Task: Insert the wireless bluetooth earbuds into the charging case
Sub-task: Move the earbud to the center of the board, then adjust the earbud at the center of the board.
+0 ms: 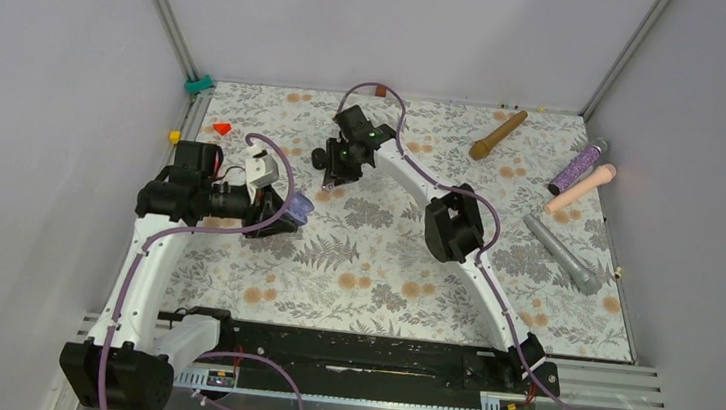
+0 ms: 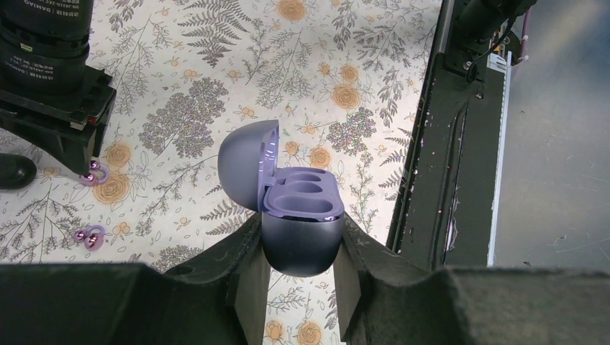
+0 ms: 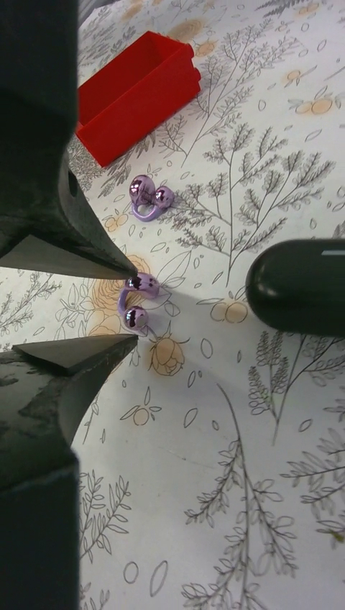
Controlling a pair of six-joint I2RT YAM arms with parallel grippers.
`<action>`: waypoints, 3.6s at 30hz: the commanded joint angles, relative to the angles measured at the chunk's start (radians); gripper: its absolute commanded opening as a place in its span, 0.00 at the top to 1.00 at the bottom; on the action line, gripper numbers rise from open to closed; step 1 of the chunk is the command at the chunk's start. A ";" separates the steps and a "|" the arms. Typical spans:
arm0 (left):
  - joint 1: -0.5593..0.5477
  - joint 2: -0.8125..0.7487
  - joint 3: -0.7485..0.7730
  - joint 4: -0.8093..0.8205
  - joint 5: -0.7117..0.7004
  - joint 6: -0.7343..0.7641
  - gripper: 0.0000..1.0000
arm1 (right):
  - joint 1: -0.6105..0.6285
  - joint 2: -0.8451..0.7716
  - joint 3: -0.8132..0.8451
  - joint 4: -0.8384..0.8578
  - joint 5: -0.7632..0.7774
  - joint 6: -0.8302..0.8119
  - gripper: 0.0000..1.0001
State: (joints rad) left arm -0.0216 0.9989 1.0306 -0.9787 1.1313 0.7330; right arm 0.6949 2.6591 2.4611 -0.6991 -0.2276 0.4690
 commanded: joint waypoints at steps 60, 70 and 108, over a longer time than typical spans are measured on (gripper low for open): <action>0.061 -0.026 0.042 -0.014 0.095 0.036 1.00 | 0.146 0.018 0.091 0.008 0.231 -0.291 0.66; 0.070 -0.027 0.040 -0.013 0.100 0.037 1.00 | 0.159 -0.014 0.129 -0.021 0.168 -0.395 0.60; 0.114 -0.033 0.105 -0.103 0.109 0.085 1.00 | 0.298 0.075 0.154 0.092 0.663 -0.962 0.39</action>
State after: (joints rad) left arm 0.0868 0.9779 1.0988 -1.0756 1.1904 0.7864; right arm 0.9993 2.7216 2.5889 -0.6445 0.3225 -0.4355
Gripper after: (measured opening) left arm 0.331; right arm 0.603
